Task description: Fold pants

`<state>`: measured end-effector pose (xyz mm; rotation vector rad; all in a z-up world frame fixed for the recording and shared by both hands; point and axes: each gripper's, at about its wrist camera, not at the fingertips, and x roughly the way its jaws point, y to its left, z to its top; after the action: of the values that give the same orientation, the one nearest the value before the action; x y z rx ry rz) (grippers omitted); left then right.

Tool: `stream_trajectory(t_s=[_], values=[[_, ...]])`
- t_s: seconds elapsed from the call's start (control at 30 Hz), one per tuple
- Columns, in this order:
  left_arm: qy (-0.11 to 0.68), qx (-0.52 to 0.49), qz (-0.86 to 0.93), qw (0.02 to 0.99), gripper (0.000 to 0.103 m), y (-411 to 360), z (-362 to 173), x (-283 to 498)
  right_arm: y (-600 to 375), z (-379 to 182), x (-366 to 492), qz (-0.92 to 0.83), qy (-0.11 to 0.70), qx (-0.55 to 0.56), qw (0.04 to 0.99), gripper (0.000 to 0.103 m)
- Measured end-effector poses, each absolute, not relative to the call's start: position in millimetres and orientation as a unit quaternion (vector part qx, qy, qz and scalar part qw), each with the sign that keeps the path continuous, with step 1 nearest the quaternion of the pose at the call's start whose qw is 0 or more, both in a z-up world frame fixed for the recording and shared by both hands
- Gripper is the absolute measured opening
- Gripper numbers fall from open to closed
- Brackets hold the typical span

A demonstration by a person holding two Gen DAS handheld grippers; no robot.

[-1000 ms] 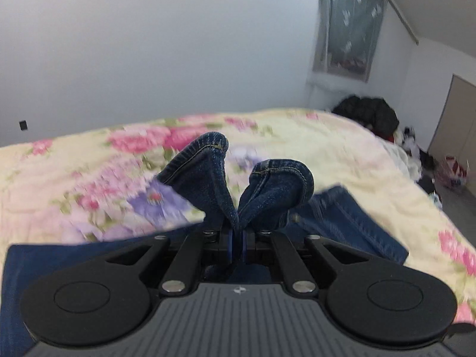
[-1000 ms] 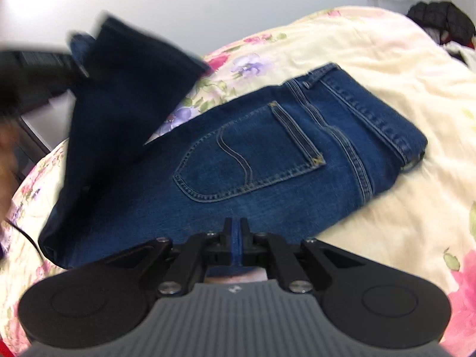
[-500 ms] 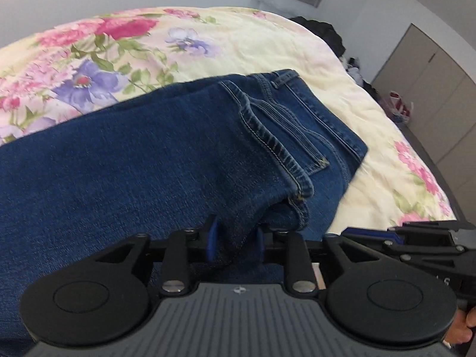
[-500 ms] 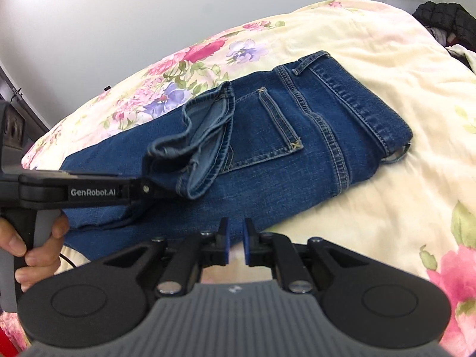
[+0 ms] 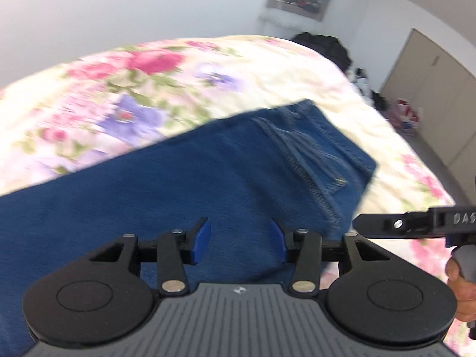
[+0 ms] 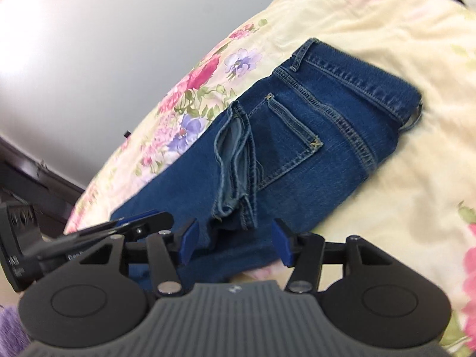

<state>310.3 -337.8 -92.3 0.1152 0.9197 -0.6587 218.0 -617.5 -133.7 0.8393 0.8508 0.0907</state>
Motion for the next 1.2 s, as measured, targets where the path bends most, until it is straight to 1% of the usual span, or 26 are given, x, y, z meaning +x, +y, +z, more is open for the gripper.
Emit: stream_trajectory(t_s=[0.07,0.13,0.17,0.3,0.33,0.37,0.4,0.47,0.5,0.53,0.6,0.67,0.77,0.83,0.9,0.97,1.1,1.17,1.2], values=[[0.435,0.055,-0.299,0.847,0.053,-332,-91,317,-618,-142,226,0.036,0.403,0.428,0.809,0.057],[0.436,0.051,-0.293,0.849,0.053,-326,-93,323,-619,-160,233,0.032,0.417,0.489,0.765,0.064],[0.437,0.049,-0.291,0.85,0.053,-323,-95,326,-618,-170,233,0.034,0.421,0.52,0.742,0.065],[0.444,0.049,-0.284,0.849,0.053,-316,-107,334,-607,-192,233,0.046,0.41,0.573,0.708,0.065],[0.447,0.049,-0.282,0.848,0.053,-314,-110,336,-608,-195,235,0.044,0.401,0.582,0.706,0.063],[0.448,0.05,-0.28,0.848,0.053,-313,-112,338,-609,-196,236,0.039,0.393,0.586,0.707,0.055],[0.448,0.05,-0.278,0.848,0.053,-309,-114,338,-610,-196,239,0.034,0.386,0.588,0.71,0.052],[0.448,0.048,-0.273,0.85,0.053,-303,-118,340,-617,-197,245,0.027,0.376,0.596,0.709,0.05],[0.448,0.047,-0.268,0.851,0.053,-300,-119,341,-618,-197,247,0.025,0.374,0.6,0.707,0.045],[0.448,0.045,-0.264,0.853,0.053,-296,-119,343,-620,-198,248,0.022,0.371,0.605,0.704,0.042],[0.449,0.039,-0.256,0.855,0.053,-288,-119,346,-623,-198,249,0.014,0.366,0.612,0.701,0.031],[0.449,0.033,-0.246,0.859,0.053,-279,-117,350,-626,-198,248,0.011,0.363,0.612,0.702,0.026],[0.445,0.027,-0.234,0.864,0.053,-265,-113,353,-629,-193,252,0.019,0.358,0.604,0.711,0.026],[0.439,0.021,-0.225,0.869,0.053,-255,-109,353,-632,-192,254,0.033,0.366,0.594,0.716,0.028],[0.437,0.012,-0.218,0.873,0.053,-245,-106,352,-632,-198,257,0.026,0.38,0.585,0.716,0.035],[0.438,0.007,-0.213,0.874,0.053,-236,-104,352,-632,-208,262,0.022,0.387,0.595,0.704,0.037],[0.433,0.012,-0.206,0.878,0.053,-221,-99,352,-635,-219,277,0.029,0.399,0.602,0.691,0.044],[0.43,0.013,-0.204,0.879,0.053,-215,-97,352,-635,-216,282,0.034,0.399,0.593,0.699,0.043],[0.429,0.013,-0.203,0.88,0.053,-213,-96,353,-633,-212,283,0.037,0.399,0.583,0.706,0.038]])
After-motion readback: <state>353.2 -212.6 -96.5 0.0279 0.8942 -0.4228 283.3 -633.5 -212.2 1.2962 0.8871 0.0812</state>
